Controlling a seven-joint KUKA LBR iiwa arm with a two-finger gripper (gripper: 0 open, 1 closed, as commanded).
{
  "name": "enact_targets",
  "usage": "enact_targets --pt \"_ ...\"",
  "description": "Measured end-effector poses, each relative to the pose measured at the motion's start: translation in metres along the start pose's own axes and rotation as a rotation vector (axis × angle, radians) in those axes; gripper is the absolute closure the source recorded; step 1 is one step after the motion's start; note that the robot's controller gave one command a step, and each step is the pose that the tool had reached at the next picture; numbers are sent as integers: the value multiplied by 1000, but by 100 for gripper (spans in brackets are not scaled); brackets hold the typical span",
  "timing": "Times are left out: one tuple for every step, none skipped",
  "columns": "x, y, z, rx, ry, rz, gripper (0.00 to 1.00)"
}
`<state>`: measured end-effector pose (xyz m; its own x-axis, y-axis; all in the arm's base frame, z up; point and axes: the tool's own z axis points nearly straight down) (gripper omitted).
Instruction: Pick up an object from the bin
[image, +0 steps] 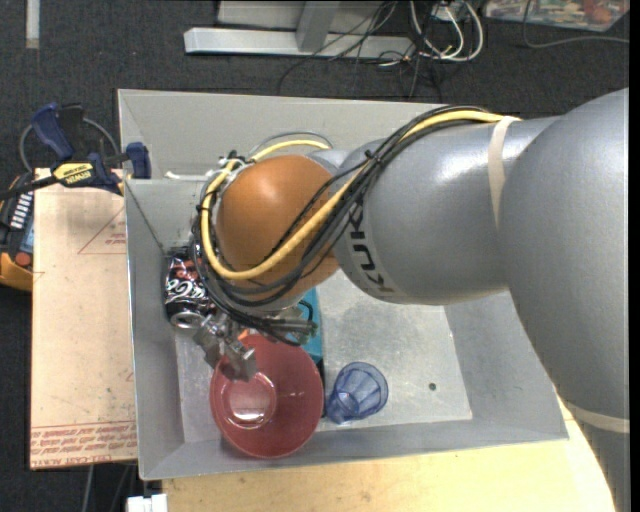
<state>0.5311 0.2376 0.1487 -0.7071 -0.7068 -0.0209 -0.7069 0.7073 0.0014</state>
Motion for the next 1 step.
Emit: enact_targets --pt "-1 0 -6 1 -4 2 100"
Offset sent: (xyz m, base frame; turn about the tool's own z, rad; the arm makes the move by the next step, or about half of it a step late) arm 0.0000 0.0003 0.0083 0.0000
